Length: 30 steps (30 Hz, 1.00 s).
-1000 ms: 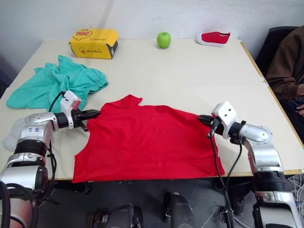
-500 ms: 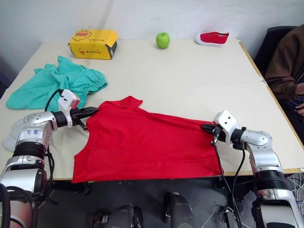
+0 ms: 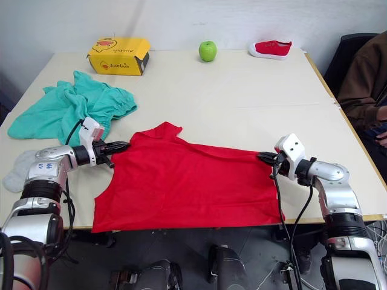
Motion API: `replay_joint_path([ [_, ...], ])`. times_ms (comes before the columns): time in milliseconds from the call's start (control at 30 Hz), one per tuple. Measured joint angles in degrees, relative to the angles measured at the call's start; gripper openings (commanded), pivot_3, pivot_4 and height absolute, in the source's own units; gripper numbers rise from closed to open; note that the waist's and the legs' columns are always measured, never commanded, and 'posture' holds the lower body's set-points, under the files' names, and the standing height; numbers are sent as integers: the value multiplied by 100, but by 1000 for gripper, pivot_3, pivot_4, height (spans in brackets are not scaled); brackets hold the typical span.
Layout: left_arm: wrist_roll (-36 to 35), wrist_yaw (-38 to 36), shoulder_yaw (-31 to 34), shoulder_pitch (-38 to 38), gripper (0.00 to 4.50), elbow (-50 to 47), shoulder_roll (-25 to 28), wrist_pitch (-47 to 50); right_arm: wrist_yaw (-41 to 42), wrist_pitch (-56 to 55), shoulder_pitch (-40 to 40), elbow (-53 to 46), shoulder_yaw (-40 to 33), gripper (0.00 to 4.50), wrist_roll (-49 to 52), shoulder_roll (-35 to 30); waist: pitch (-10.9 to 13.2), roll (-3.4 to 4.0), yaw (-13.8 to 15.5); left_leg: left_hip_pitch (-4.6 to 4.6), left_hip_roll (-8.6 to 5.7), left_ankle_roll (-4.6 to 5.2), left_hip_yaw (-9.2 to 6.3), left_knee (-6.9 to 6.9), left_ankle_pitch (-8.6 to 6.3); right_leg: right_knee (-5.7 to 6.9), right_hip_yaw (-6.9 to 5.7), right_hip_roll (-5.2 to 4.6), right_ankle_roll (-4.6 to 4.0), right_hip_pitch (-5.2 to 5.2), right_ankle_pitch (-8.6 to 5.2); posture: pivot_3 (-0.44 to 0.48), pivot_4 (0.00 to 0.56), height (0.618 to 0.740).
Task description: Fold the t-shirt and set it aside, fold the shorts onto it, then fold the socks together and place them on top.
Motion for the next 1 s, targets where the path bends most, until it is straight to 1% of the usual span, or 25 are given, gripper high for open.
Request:
replay_joint_path([
  [100,-135,-218,58,106,0,-457,73,-11,183,-653,282,-235,155,16,-245,-184,0,0,0,1,1,-2,-1,-4,-1,-2,0,1,0,1,0,0,150,740],
  [200,-212,-451,69,640,0,-1136,384,-24,277,-846,575,-382,167,16,-302,-269,0,1,-39,14,1,-6,8,-11,-3,0,10,2,-3,1,-2,0,150,740],
  [267,-197,-481,63,983,0,-1286,490,-159,287,-874,658,-375,170,16,-338,-368,1,2,-41,18,2,-6,9,-9,-3,4,12,2,-4,0,-2,0,150,740],
  [367,-82,-316,31,1152,0,-1135,453,-480,269,-958,590,-188,170,16,-428,-467,0,1,-5,17,2,-5,6,1,-2,4,13,2,-4,6,-2,0,150,740],
  [567,79,107,-18,948,0,-730,310,-999,239,-1074,286,239,177,16,-553,-467,0,0,14,16,0,-2,3,-2,-3,3,12,-1,-4,7,-2,0,150,740],
  [700,90,146,-53,933,0,-710,298,-984,316,-1102,272,266,180,16,-542,-467,0,0,7,17,0,-3,3,-2,-2,4,11,0,-4,7,-2,0,150,740],
  [767,64,96,-58,933,0,-770,319,-722,344,-1079,272,263,180,16,-529,-466,0,0,5,18,0,-3,3,-2,-2,4,11,0,-4,8,-2,0,150,740],
  [867,25,-76,-83,964,604,-953,439,-291,428,-1005,291,201,180,0,-474,-466,0,0,4,17,1,-3,3,-3,-3,4,11,1,-4,7,-2,0,150,740],
  [967,-66,-404,-108,1097,1561,-1188,641,9,596,-785,374,43,173,704,-305,-467,-1,1,-13,20,5,-6,3,-5,-3,4,12,5,-4,7,-3,0,150,740],
  [1000,-85,-528,-118,1113,1858,-1256,720,132,661,-685,404,-15,166,1021,-235,-470,-1,0,-10,19,5,-6,3,-4,-3,4,11,6,-5,7,-3,0,150,740],
])
